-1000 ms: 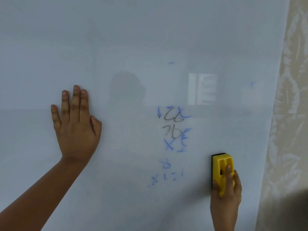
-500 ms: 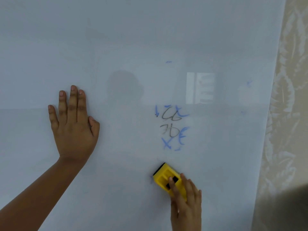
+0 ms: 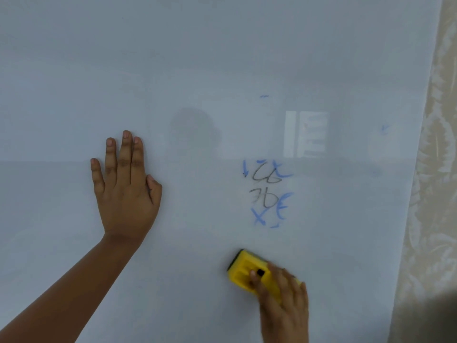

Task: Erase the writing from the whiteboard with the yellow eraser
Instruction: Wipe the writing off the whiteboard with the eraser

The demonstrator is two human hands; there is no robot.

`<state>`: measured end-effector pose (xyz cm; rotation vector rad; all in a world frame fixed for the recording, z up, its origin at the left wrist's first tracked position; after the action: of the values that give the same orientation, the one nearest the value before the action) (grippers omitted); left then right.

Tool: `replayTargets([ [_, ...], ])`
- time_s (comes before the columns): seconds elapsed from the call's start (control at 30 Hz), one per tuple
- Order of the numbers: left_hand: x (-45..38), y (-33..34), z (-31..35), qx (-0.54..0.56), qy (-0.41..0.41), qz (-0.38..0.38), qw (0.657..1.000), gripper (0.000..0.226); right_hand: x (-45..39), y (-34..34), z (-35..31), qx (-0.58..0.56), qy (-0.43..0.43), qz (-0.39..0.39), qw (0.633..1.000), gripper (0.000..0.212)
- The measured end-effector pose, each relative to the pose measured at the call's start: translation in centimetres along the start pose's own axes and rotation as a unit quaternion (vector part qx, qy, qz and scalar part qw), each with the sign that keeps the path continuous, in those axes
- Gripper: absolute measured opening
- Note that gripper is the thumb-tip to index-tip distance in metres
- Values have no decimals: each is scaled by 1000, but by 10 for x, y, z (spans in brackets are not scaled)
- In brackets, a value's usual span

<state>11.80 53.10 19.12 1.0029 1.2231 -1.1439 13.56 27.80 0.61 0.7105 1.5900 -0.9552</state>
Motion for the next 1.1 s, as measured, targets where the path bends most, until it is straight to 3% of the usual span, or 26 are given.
replayTargets([
  [0.2, 1, 0, 0, -8, -2, -3, 1000, 58, -83, -16, 16, -85, 143, 38, 985, 65],
  [0.33, 1, 0, 0, -4, -1, 4, 1000, 57, -79, -10, -16, -72, 96, 18, 993, 66],
  [0.43, 2, 0, 0, -6, 0, 1, 1000, 58, -64, -15, -4, -45, 34, -14, 998, 59],
  [0.6, 1, 0, -1, -10, 0, -1, 1000, 58, -119, -33, 29, -106, 166, 26, 980, 71],
  [0.7, 1, 1, 0, -9, -3, -4, 1000, 58, -149, -29, 5, -93, 112, 55, 988, 67],
  [0.83, 1, -1, 0, -13, -3, -8, 1000, 58, -111, -14, -39, -43, 8, 1, 999, 75],
  [0.93, 1, -1, 0, -9, -4, -11, 1000, 59, -84, -16, -19, -30, -21, -18, 999, 65],
  [1.1, 1, -3, 2, -11, -7, -13, 1000, 58, -144, -37, 24, -108, 155, 29, 982, 68],
])
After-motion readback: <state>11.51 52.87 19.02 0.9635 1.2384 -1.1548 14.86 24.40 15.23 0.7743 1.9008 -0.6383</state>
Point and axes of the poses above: each hand's wrist, its own x-axis away from the middle knuckle, its own y-axis out of the palm, z = x × y, the point moved 1 cm from there along -x, towards the middle knuckle, and after that the axes turned 3 degrees about -y, right-handed, at the moved point
